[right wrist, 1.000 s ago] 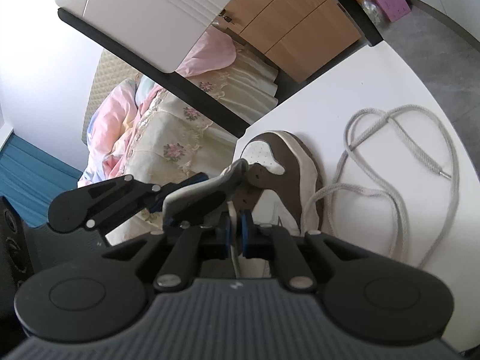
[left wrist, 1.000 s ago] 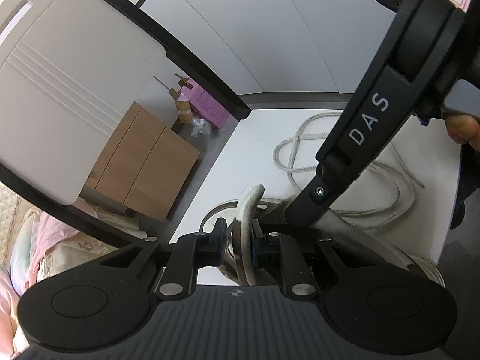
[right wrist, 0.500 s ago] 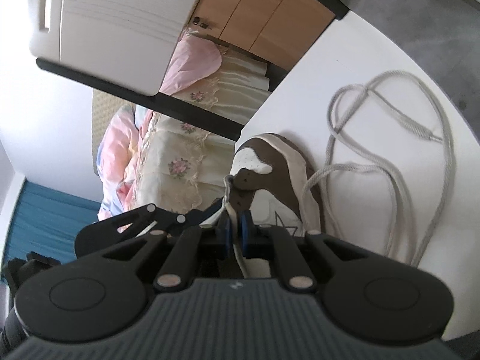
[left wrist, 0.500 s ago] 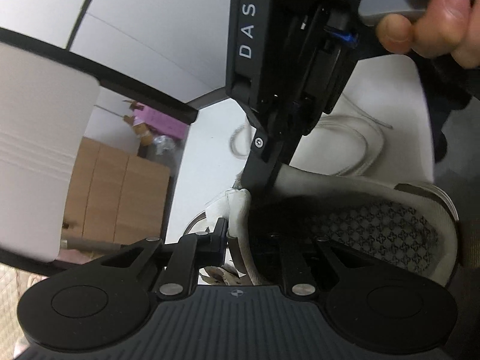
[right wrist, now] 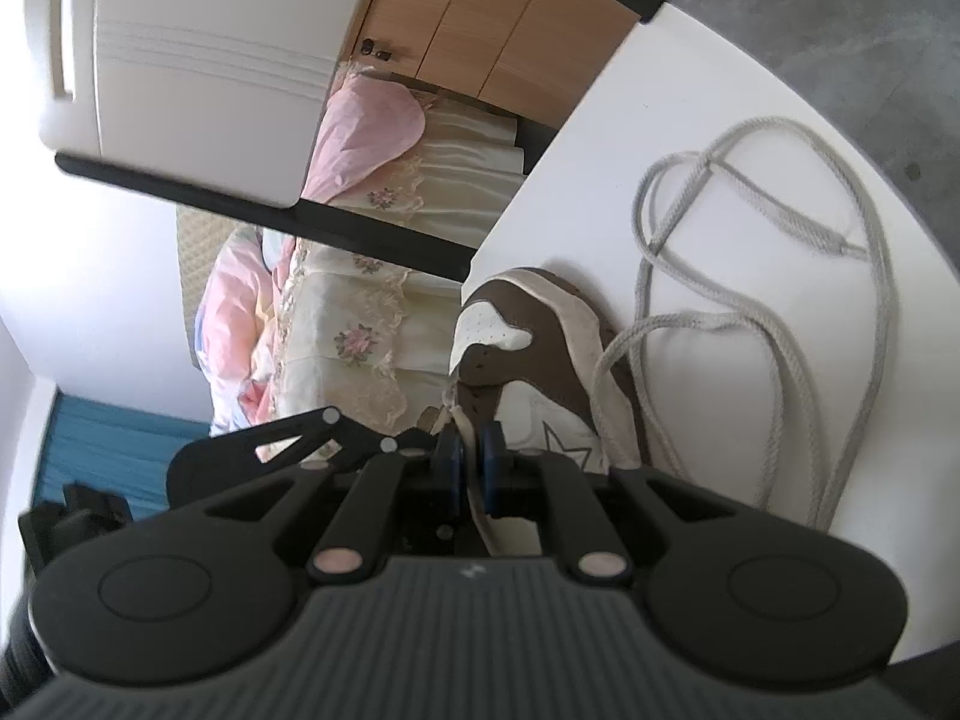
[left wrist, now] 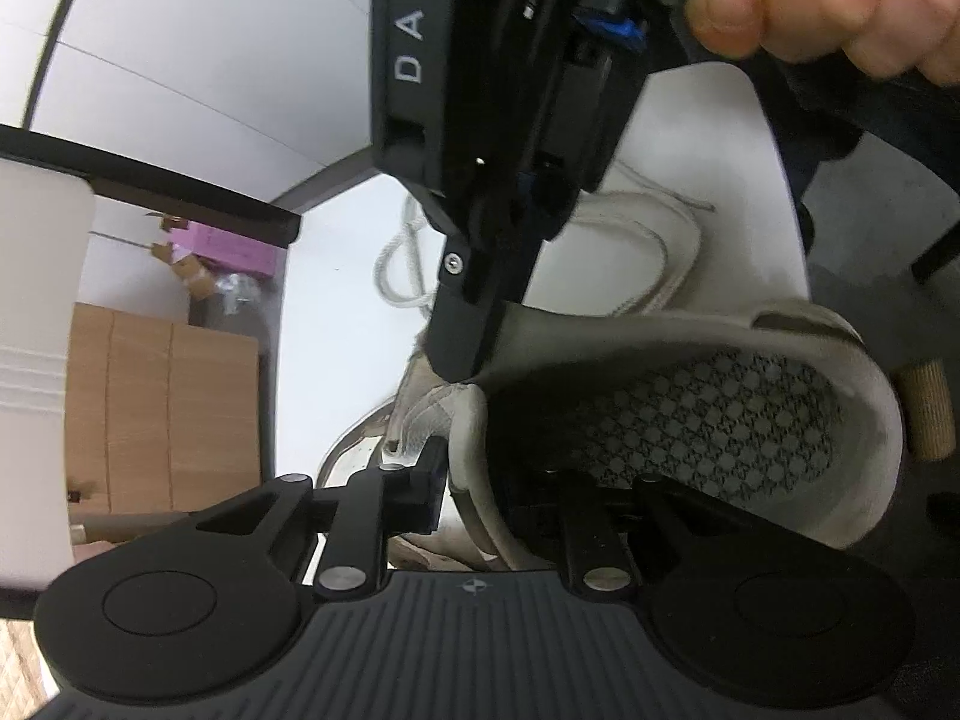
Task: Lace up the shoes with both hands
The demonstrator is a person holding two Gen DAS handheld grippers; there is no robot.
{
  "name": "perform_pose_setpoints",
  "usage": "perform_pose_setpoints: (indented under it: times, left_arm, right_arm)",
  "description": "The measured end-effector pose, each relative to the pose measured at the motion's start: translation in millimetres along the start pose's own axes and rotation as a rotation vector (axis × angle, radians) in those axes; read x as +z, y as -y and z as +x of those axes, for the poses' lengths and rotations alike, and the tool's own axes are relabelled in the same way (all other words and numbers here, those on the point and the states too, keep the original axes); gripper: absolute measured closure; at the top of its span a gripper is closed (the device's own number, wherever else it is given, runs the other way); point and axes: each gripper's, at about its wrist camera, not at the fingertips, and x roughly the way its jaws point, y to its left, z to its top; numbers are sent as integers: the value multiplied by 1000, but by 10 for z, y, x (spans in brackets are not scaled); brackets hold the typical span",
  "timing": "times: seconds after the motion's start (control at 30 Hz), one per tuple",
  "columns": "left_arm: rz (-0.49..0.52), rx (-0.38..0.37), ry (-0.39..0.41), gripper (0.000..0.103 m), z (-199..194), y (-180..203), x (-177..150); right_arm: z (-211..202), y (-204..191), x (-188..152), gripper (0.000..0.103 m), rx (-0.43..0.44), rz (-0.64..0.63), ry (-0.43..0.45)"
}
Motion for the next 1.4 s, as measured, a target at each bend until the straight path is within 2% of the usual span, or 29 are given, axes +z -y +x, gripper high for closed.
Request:
perform_pose_setpoints:
  times: [0.27,0.4,0.5,0.57,0.67,0.8,0.9,1.03,1.3,1.4]
  left_arm:
    - [35,-97,-39,83,120,24,85]
    - [45,-112,-57,83,180,44,123]
    - [4,-131,-53,80,104,9,94]
    - [-22,-133,-44,75,-15,7,64]
    - [-78,-148,-35,73,-225,-13,1]
    - [-181,-207,7,73,-540,-87,-120]
    - [-251,-190,11,73,-562,-185,-149]
    - [-339,-186,2,73,-476,-303,-125]
    - [-264,-198,-63,74,-96,-253,134]
    - [-269,-219,-69,74,-16,-305,166]
  right_arm:
    - [41,-62,27,94,-10,-56,-36]
    - [48,-39,45,94,-6,-44,-47]
    - [50,-33,50,94,-5,-44,-51]
    - [45,-38,47,94,-6,-47,-50]
    - [36,-46,31,93,-8,-55,-46]
    - [6,-53,9,93,-15,-61,-35]
    - [-10,-48,-6,93,-17,-54,-30]
    - [-12,-67,-16,93,-22,-63,-28]
    - [-13,-58,-3,92,-18,-67,-37]
    - [-13,-52,10,91,-14,-64,-45]
